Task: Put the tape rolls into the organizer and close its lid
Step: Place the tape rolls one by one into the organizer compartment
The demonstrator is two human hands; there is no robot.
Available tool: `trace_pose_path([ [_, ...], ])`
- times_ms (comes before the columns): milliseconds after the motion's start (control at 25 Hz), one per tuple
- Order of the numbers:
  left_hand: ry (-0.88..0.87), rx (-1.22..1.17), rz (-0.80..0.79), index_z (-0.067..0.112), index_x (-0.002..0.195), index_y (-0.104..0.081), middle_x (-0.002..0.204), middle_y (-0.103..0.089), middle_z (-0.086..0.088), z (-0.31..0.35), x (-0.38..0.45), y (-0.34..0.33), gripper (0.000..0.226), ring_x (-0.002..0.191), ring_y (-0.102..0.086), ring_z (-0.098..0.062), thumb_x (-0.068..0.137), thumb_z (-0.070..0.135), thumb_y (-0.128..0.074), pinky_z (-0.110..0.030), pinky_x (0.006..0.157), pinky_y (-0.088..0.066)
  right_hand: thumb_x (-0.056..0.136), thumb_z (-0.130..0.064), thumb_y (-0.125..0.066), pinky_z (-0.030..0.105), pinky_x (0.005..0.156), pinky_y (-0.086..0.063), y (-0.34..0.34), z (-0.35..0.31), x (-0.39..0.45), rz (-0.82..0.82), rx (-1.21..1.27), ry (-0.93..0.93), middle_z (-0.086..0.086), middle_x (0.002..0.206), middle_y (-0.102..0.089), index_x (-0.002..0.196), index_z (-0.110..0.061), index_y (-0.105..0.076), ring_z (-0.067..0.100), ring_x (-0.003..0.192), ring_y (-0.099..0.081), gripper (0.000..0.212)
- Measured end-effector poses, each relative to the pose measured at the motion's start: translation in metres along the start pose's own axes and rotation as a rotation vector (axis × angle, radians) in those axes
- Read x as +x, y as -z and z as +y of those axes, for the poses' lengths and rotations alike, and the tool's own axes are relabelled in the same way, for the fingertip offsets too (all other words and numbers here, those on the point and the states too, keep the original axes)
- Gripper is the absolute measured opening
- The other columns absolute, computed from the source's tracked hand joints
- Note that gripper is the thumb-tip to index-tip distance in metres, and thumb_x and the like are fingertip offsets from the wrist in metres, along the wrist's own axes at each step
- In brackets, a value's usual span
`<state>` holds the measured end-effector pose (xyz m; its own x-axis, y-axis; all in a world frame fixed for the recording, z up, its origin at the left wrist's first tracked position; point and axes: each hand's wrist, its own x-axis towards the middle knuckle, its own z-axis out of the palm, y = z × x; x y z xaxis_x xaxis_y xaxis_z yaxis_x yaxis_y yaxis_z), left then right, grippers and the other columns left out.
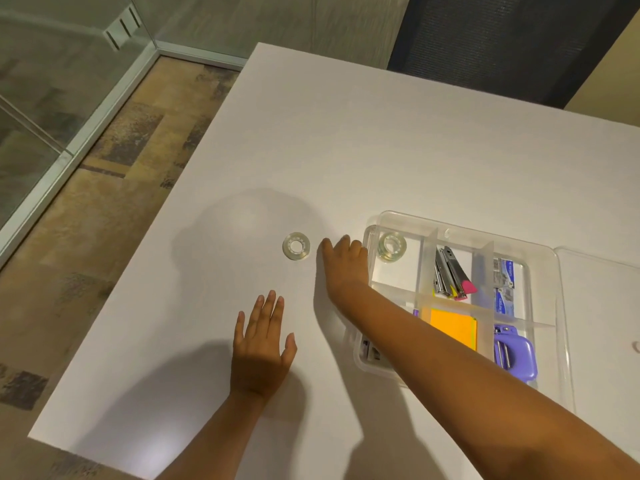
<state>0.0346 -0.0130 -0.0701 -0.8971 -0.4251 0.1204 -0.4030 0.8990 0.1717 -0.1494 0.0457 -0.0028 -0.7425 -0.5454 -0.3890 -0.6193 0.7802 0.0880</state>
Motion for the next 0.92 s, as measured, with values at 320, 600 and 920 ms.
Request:
trace_pose_path([
  [320,0.057,-0.034,-0.130,0.014,0.138,-0.037,0.144,-0.041,-0.007,0.000,0.001,0.008,0.056,0.135,-0.033,-0.023,0.089,0.041,-0.028,-0.038,0.116,-0.013,0.075,-0.002,-0.067,0.039,0.085,-0.046,0.023,0.009,-0.015,0.062,0.262,0.064,0.017,0.125,-0.040,0.127,-0.010,-0.036,0.035,0.113,-0.040,0.061],
  [600,0.077,-0.046,-0.179,0.015,0.139,-0.033,0.147,-0.037,-0.007,0.002,0.003,0.009,0.060,0.137,-0.029,-0.023,0.086,0.041,-0.029,-0.039,0.116,-0.012,0.067,-0.014,-0.078,0.030,0.081,-0.041,0.067,0.077,-0.030,0.263,0.910,-0.072,0.017,0.123,-0.043,0.110,-0.013,-0.055,0.031,0.105,-0.048,0.049],
  [920,0.077,-0.027,-0.220,0.013,0.138,-0.036,0.145,-0.041,-0.008,0.003,0.005,0.012,0.061,0.134,-0.035,-0.027,0.085,0.043,-0.028,-0.049,0.109,-0.023,0.067,-0.015,-0.079,0.039,0.084,-0.051,0.033,0.134,-0.047,0.131,0.628,0.067,0.008,0.118,-0.058,0.116,-0.014,-0.054,0.026,0.101,-0.058,0.056],
])
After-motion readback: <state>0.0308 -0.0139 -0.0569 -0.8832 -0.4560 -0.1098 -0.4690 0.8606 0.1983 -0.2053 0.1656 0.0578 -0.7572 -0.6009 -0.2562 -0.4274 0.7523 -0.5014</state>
